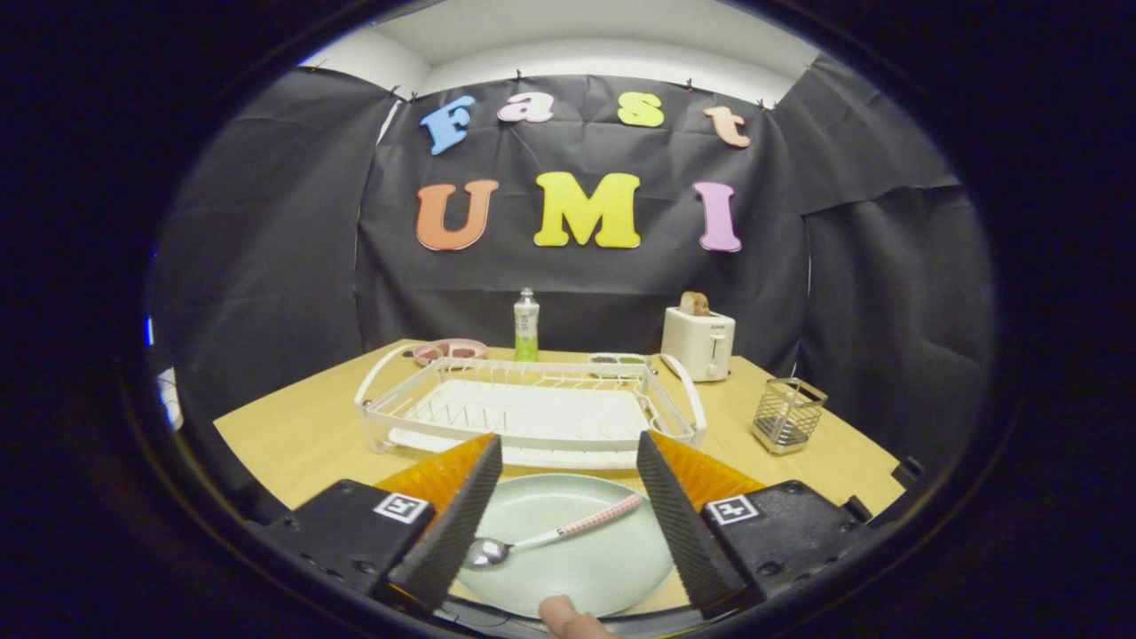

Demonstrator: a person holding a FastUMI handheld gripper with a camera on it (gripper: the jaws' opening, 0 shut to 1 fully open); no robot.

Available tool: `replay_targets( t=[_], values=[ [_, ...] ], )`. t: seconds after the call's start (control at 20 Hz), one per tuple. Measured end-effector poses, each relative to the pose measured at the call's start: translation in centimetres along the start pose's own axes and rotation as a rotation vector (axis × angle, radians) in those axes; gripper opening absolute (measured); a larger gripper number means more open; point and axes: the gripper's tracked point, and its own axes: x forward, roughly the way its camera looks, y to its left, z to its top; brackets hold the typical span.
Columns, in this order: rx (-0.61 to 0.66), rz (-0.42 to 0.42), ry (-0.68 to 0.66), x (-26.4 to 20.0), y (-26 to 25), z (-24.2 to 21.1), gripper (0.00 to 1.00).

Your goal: Take the plate from the dish rack, then take the spoon from the basket and place it into the plate.

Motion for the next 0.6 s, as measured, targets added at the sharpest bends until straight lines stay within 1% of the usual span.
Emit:
replay_targets(
  t=[0.05, 0.15, 0.3, 0.45, 0.6],
  values=[
    [-0.011, -0.021, -0.019, -0.6, -0.7, 0.8, 1.0],
    [-0.035, -0.049, -0.059, -2.1, -1.8, 2.2, 1.0],
    [-0.027, -0.06, -0.078, -4.0, -3.1, 3.4, 1.0],
    [0.009, -0.073, -0.06, -6.1, -5.1, 4.4, 1.0],
    [0.074, -0.045, -0.044, -8.2, -6.5, 5.3, 1.0]
  ],
)
